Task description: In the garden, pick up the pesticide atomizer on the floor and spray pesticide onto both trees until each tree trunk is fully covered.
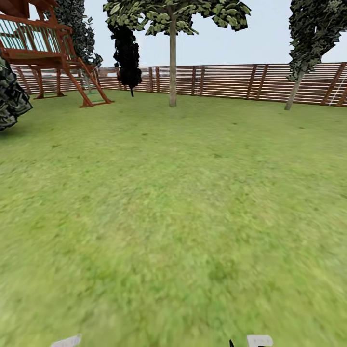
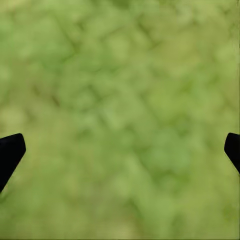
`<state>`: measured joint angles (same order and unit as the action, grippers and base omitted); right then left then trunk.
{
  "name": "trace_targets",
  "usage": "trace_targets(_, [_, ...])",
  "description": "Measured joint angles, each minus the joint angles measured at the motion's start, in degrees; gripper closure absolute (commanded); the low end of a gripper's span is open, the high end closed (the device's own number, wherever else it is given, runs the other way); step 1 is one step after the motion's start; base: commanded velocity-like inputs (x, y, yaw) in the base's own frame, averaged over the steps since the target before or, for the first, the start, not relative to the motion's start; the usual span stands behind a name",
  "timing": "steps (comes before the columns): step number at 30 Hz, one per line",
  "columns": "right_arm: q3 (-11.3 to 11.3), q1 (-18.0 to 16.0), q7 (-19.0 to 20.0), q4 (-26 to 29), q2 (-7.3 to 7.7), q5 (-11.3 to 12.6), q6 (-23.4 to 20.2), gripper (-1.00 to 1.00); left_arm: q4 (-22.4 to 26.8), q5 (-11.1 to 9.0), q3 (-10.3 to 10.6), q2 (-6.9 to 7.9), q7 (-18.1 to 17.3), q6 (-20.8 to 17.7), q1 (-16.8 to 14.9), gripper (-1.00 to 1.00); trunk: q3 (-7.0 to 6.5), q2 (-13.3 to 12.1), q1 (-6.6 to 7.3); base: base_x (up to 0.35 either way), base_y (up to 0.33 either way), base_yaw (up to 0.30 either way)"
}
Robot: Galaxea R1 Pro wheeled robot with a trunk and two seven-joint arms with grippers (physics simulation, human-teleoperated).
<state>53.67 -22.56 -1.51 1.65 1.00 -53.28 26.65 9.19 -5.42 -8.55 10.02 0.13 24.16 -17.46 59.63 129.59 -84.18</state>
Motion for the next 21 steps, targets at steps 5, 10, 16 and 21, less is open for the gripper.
trace_targets(5, [0.02,0.00,0.00,0.00,0.01,0.00,0.01,-1.00,0.00,0.00,0.00,-0.02,0.00,0.00,0.00,1.00,0.00,0.00,0.00,0.341,0.000,0.000])
trace_targets(10, [0.02,0.00,0.00,0.00,0.02,0.00,0.02,-1.00,0.00,0.02,0.00,-0.07,0.00,0.00,0.00,1.00,0.00,0.00,0.00,0.341,0.000,0.000])
trace_targets(16, [0.02,0.00,0.00,0.00,0.01,0.00,0.04,-1.00,0.00,0.07,0.00,-0.09,0.00,0.00,0.00,1.00,0.00,0.00,0.00,0.341,0.000,0.000])
trace_targets(21, [0.02,0.00,0.00,0.00,0.02,0.00,0.04,-1.00,0.00,0.08,0.00,-0.09,0.00,0.00,0.00,1.00,0.00,0.00,0.00,0.341,0.000,0.000])
